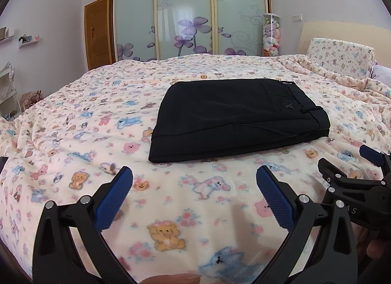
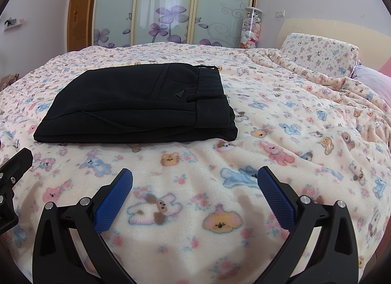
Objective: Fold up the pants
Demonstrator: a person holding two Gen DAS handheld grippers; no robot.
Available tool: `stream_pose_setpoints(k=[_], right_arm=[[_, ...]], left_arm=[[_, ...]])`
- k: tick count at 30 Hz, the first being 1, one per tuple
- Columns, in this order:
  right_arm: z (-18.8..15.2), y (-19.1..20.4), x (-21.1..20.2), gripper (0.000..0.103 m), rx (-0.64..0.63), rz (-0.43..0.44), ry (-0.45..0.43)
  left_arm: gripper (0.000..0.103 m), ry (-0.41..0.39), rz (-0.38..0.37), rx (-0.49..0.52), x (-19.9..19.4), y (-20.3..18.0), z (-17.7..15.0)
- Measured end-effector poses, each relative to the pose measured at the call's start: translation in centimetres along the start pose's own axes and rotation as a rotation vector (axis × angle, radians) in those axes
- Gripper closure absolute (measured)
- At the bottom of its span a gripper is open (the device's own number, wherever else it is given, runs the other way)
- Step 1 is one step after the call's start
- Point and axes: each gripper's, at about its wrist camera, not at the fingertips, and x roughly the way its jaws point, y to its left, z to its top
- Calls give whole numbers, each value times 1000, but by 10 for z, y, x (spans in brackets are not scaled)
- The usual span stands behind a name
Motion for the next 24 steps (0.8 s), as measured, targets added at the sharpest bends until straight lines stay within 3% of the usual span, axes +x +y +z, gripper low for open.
stream_pose_setpoints(k=[24], right_arm=[[1, -1, 1, 1, -2, 2, 2]], left_arm=[[2, 3, -9, 7, 0, 2, 1]])
